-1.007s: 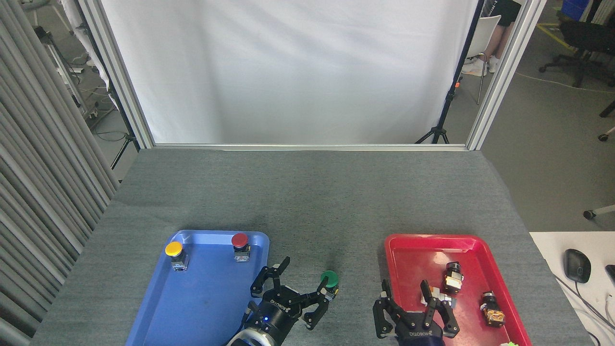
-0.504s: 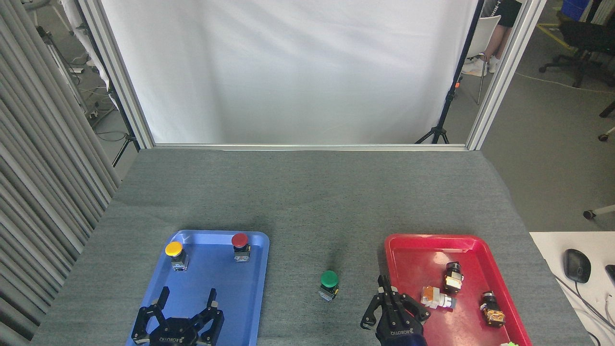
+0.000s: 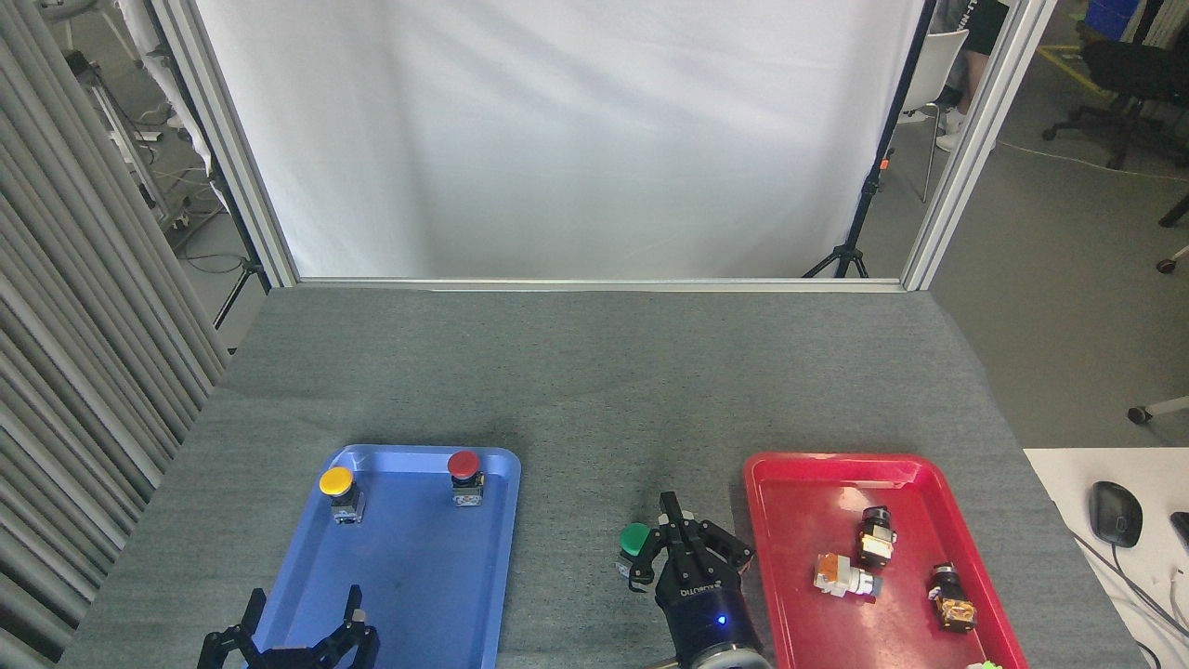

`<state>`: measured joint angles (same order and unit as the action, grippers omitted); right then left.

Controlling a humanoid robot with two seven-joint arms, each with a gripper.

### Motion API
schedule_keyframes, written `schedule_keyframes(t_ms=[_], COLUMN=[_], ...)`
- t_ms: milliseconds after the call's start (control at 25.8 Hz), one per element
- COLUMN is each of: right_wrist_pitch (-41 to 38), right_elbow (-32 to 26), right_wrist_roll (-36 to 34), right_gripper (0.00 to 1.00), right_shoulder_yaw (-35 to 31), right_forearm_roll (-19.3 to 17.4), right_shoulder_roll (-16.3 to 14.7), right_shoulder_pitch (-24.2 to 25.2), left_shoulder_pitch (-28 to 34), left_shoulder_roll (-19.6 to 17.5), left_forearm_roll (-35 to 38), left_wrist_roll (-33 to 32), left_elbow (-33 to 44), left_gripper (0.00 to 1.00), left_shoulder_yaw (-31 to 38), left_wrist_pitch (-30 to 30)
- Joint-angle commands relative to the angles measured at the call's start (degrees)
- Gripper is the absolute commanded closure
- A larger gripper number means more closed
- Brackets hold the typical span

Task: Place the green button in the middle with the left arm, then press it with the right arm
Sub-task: 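Move the right hand over the green button and press down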

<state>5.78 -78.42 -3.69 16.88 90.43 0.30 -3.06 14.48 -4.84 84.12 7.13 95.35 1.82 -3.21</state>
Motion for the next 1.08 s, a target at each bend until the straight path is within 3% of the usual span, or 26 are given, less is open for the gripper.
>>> schedule_keyframes(t_ms=[0, 620, 1046], right_wrist_pitch=[2.04, 4.85, 5.12], right_elbow=[2.83, 10.57, 10.92], right_wrist_roll=[0.0, -0.17, -0.88], right_gripper=[1.0, 1.0, 1.0], right_shoulder_yaw=[3.07, 4.57, 4.57], right_forearm_roll=[0.1, 0.89, 0.71], right_shoulder_roll=[-0.03, 0.67, 0.76], right_shoulder_pitch=[-0.9, -2.57, -2.48], left_shoulder_pitch=[0.2, 0.2, 0.2], left_shoulder_roll=[0.0, 0.0, 0.0], left_forearm_roll=[-0.01, -0.89, -1.33], left_wrist_roll=[-0.02, -0.02, -0.02], left_elbow=[-0.08, -0.26, -0.34], left_gripper=[0.01, 0.01, 0.01], left_shoulder_yaw=[0.29, 0.73, 1.08], left_wrist_pitch=[-0.04, -0.04, 0.05])
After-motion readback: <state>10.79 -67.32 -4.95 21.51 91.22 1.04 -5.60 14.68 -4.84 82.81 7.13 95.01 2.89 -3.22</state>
